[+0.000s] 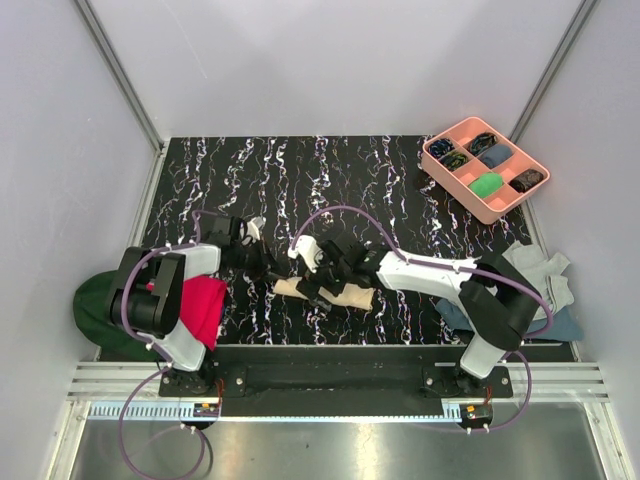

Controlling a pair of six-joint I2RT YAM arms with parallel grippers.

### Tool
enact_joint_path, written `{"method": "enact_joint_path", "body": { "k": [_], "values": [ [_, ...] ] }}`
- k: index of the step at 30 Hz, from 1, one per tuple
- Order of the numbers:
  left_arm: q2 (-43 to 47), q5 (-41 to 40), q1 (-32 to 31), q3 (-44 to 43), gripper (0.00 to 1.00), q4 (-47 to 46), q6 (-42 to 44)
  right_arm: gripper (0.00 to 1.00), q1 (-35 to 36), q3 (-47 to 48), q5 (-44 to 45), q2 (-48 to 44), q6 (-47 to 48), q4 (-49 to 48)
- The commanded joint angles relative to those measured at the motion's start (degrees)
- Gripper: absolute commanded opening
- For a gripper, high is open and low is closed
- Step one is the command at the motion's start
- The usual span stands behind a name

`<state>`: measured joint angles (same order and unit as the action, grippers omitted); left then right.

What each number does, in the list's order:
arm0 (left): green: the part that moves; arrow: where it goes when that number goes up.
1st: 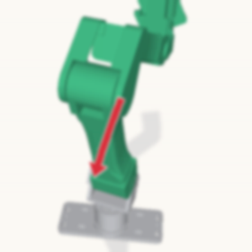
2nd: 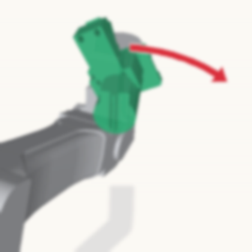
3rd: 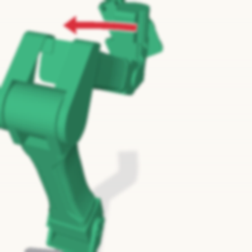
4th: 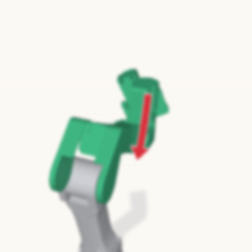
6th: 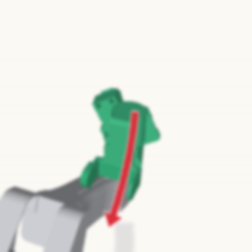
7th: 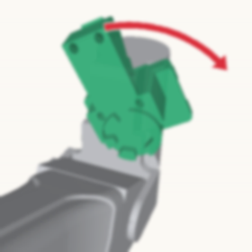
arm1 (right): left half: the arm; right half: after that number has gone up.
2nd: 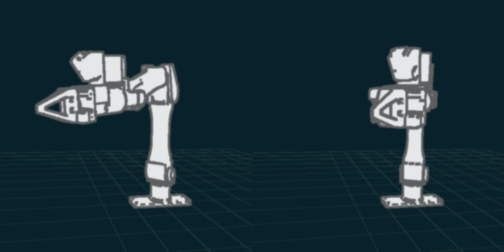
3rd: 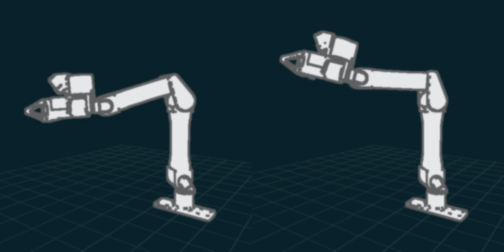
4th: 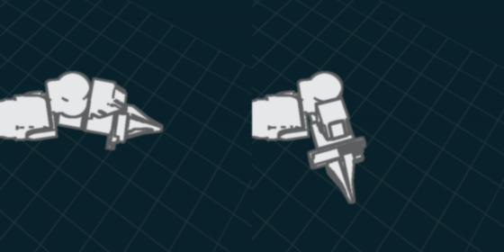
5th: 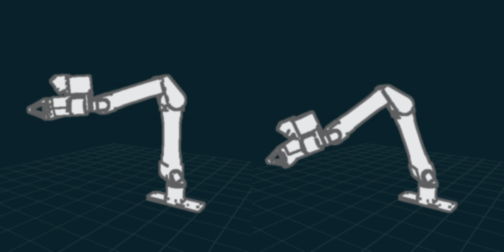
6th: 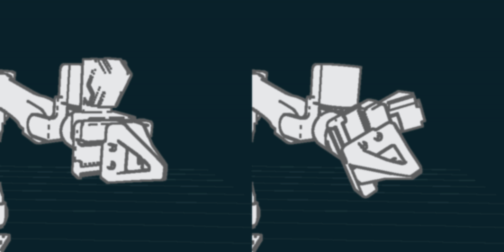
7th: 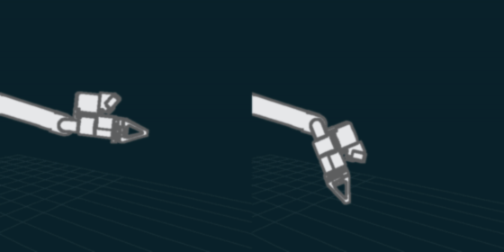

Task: Fold the napkin, place the utensils inside, and roll it up
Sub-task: Roll the napkin with the utensil

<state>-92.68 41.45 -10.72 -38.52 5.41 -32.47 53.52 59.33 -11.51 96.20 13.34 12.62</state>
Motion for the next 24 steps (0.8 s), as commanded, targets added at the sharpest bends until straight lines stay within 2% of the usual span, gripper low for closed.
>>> {"method": "enact_joint_path", "body": {
  "k": [1,10,13,15,17,18,19,24],
  "values": [
    [-1.53,1.7,0.26,-3.66,0.0,2.5,2.14,1.0,-0.34,0.7,2.46,1.09,3.71,-2.08],
    [-4.78,1.88,0.35,-8.06,0.0,6.01,3.73,0.99,0.18,3.42,1.22,5.57,3.97,3.11],
    [-5.23,1.79,0.35,-9.29,0.0,6.72,4.17,0.95,0.18,4.21,2.19,7.06,3.8,4.51],
    [-5.31,1.7,0.35,-10.25,0.03,7.24,4.34,0.89,0.1,5.17,3.33,8.47,3.09,5.92],
    [-5.23,1.53,0.35,-11.13,0.14,7.86,4.34,0.83,0.1,5.44,4.38,9.26,2.22,7.15],
    [-5.14,1.35,0.35,-11.57,0.18,7.95,4.43,0.77,0.1,5.44,5.43,9.61,1.87,7.15],
    [-4.88,1.18,0.35,-11.92,0.27,8.12,4.43,0.74,0.1,5.27,5.79,9.62,1.6,7.33],
    [-3.91,0.65,1.49,-15.34,0.49,9.53,4.78,0.59,-1.48,4.57,6.59,10.32,-2.61,8.29]
  ]
}}
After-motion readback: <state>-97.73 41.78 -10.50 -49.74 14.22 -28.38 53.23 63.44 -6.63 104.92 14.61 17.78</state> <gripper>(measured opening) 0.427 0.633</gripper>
